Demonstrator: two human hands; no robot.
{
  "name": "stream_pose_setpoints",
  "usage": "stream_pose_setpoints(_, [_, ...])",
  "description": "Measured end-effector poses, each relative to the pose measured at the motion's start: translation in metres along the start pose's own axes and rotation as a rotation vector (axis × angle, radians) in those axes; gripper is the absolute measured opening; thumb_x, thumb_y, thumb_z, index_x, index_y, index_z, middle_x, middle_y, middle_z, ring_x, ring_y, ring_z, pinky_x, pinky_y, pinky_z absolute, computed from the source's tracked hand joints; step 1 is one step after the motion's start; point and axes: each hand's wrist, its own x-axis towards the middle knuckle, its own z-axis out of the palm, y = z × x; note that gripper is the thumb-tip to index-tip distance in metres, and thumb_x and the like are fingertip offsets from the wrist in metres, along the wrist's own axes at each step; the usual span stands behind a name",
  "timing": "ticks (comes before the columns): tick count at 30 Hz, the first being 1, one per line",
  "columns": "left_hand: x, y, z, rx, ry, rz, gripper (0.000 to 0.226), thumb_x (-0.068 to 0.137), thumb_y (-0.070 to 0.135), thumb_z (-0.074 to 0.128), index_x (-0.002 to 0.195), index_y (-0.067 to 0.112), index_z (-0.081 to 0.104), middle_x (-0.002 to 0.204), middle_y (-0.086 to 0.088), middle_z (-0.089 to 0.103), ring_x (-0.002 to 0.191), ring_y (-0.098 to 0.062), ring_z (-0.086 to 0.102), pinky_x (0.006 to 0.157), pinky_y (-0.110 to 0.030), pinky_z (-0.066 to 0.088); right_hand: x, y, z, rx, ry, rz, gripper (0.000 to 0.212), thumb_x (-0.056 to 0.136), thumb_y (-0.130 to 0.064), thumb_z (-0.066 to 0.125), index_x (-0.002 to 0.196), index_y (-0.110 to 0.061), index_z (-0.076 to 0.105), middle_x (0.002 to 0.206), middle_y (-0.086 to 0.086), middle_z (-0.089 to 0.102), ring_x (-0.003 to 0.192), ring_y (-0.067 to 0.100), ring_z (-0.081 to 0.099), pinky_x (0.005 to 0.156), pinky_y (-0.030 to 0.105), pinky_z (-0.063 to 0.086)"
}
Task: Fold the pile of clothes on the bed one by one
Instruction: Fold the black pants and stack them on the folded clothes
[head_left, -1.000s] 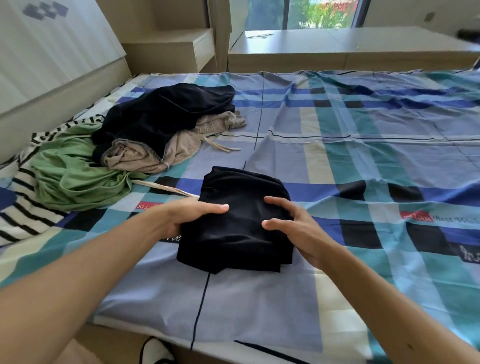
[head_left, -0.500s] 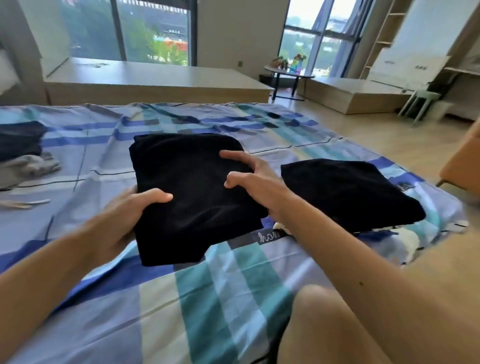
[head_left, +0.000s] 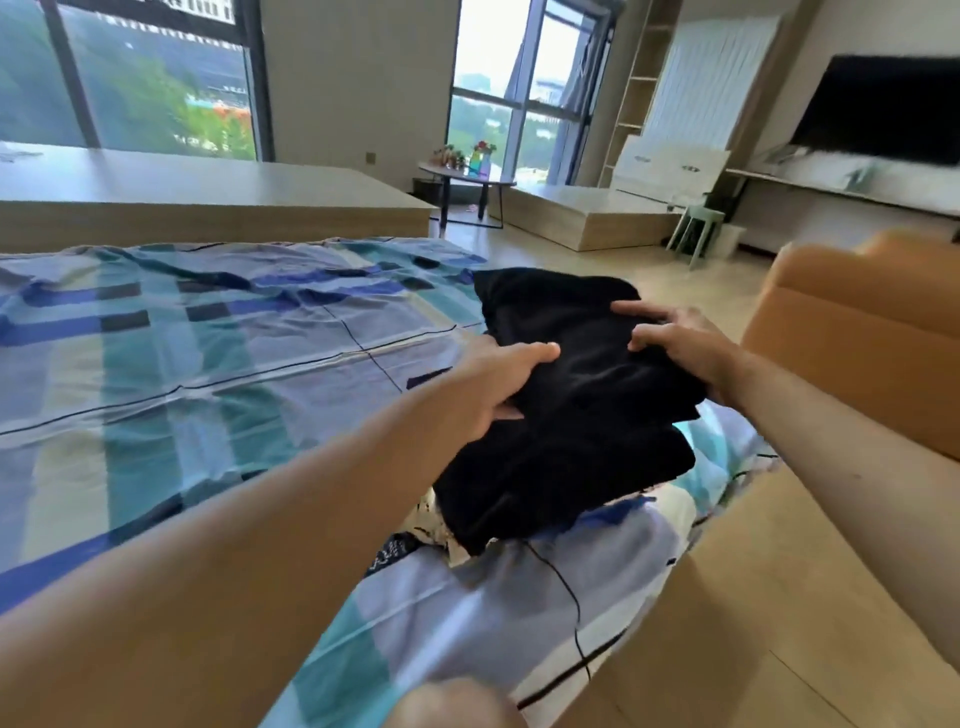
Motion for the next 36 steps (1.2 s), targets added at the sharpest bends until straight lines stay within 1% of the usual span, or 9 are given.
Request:
stream_pose_setpoints(3, [0.011,-0.034,0.005,0.535,0.199,-0.07,0.067,0.083,0.042,0.076,0.134,0.013,0.044,0.136,-0.011,0.052,0.121,-0.031,0.055,0.099,-0.044,0.052,0.009,0.041,0.017,-0.244,-0.074,0.008,0.056,0.085,-0.005,0.068,0.137,-0.025,0.06,0.135,0.007,0.062,0.113,0.017,0.063,0.089,0.019,0.047])
stream_pose_setpoints(6, [0.0,-0.038,0.009,1.1,0.463,0.461,0.068,0.088,0.042,0.067,0.145,0.021,0.035,0.14,-0.007,0.034,0.132,-0.03,0.034,0.11,-0.043,0.035,0.017,0.065,0.033,-0.422,-0.066,-0.097,0.053,0.09,-0.01,0.067,0.14,-0.023,0.056,0.149,0.004,0.048,0.138,0.02,0.045,0.109,0.023,0.032])
stream_pose_setpoints(9, [0.007,-0.018,0.017,1.142,0.162,0.795,0.053,0.096,0.04,0.057,0.144,0.024,0.046,0.145,0.002,0.04,0.138,-0.022,0.034,0.115,-0.04,0.029,0.027,0.061,0.038,-0.579,0.052,-0.161,0.054,0.089,-0.017,0.065,0.142,-0.023,0.054,0.154,0.009,0.036,0.143,0.025,0.037,0.118,0.037,0.029])
stream_pose_setpoints(14, [0.049,-0.02,0.019,1.539,-0.164,0.424,0.112,0.075,0.087,0.051,0.16,0.022,0.017,0.168,-0.002,0.014,0.156,-0.023,0.001,0.126,-0.047,0.002,0.035,0.049,0.044,-0.56,-0.186,-0.275,0.067,0.094,-0.045,0.063,0.154,-0.032,0.036,0.165,-0.004,0.023,0.151,0.013,0.019,0.124,0.038,0.016])
stream_pose_setpoints(19, [0.065,-0.05,-0.006,1.474,-0.188,0.193,0.148,0.045,0.097,0.062,0.159,0.035,-0.01,0.168,0.002,-0.014,0.153,-0.029,-0.019,0.125,-0.053,-0.003,0.032,0.106,0.055,-0.514,-0.342,-0.102,0.107,0.07,-0.089,0.051,0.157,-0.045,0.008,0.166,-0.018,-0.005,0.153,0.005,-0.005,0.126,0.037,0.004])
stream_pose_setpoints(23, [0.064,-0.062,-0.007,1.419,-0.18,0.194,0.15,0.043,0.094,0.066,0.158,0.037,-0.01,0.168,0.004,-0.013,0.154,-0.029,-0.016,0.126,-0.052,0.004,0.03,0.118,0.057,-0.469,-0.338,-0.11,0.118,0.058,-0.097,0.047,0.157,-0.047,0.006,0.165,-0.021,-0.006,0.152,0.001,-0.002,0.126,0.037,0.007])
stream_pose_setpoints(28, [0.053,-0.039,-0.016,1.316,-0.145,0.288,0.135,0.055,0.088,0.069,0.16,0.028,0.009,0.168,0.004,0.008,0.155,-0.023,0.002,0.125,-0.048,0.015,0.025,0.087,0.046,-0.535,-0.316,-0.105,0.103,0.071,-0.082,0.055,0.158,-0.04,0.018,0.167,-0.014,0.008,0.153,0.006,0.007,0.125,0.035,0.005])
stream_pose_setpoints(32, [0.008,-0.012,-0.051,1.064,-0.022,0.5,0.098,0.071,0.068,0.077,0.151,0.024,0.04,0.15,0.004,0.044,0.14,-0.015,0.039,0.109,-0.029,0.032,0.009,0.037,0.054,-0.415,-0.099,-0.273,0.083,0.078,-0.067,0.069,0.15,-0.035,0.041,0.154,-0.01,0.042,0.142,0.01,0.037,0.119,0.035,0.028])
stream_pose_setpoints(36, [-0.051,-0.01,-0.113,0.936,0.148,0.61,0.066,0.076,0.055,0.075,0.133,0.026,0.059,0.133,0.009,0.062,0.126,-0.014,0.054,0.108,-0.039,0.043,-0.021,-0.023,0.116,-0.162,-0.105,-0.487,0.068,0.082,-0.048,0.074,0.144,-0.034,0.049,0.147,-0.013,0.051,0.136,0.002,0.044,0.112,0.026,0.033])
